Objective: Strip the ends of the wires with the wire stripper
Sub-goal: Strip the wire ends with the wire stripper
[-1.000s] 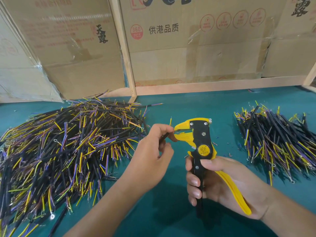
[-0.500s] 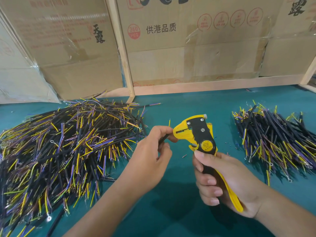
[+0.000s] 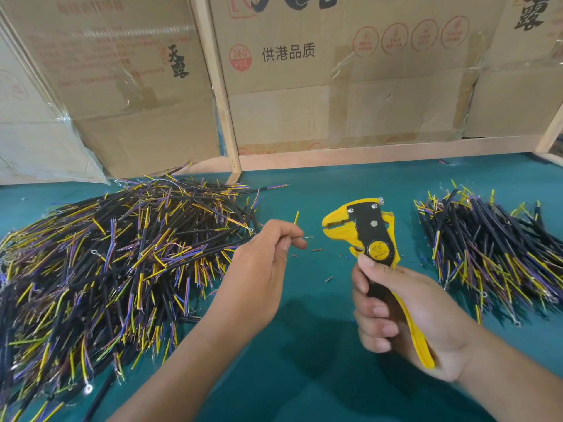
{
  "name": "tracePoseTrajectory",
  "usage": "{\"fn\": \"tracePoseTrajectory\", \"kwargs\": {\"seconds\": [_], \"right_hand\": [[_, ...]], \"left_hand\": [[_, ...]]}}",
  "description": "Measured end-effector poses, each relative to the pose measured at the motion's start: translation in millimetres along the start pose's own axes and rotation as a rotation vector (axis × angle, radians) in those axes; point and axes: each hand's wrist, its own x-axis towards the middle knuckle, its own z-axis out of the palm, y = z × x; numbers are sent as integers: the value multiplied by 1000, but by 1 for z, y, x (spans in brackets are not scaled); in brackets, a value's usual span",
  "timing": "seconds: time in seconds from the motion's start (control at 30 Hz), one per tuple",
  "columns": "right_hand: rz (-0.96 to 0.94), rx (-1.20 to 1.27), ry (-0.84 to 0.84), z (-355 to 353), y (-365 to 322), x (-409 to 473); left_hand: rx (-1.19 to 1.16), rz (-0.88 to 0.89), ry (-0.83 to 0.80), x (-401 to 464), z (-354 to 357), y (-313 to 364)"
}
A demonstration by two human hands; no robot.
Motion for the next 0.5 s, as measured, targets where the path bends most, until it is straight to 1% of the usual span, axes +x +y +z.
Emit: {"fn": "tracePoseTrajectory", "kwargs": {"seconds": [0.07, 0.13, 0.3, 0.5], "right_hand": [[-10, 9, -74, -6, 3, 4], [-48, -80, -125, -10, 8, 7], [26, -91, -167, -15, 18, 10], [36, -174, -148, -16, 22, 7]], "left_hand": [[18, 12, 11, 0, 0, 3], [22, 27, 20, 0, -1, 5], [30, 54, 65, -1, -3, 8], [59, 52, 93, -1, -1, 6]]}}
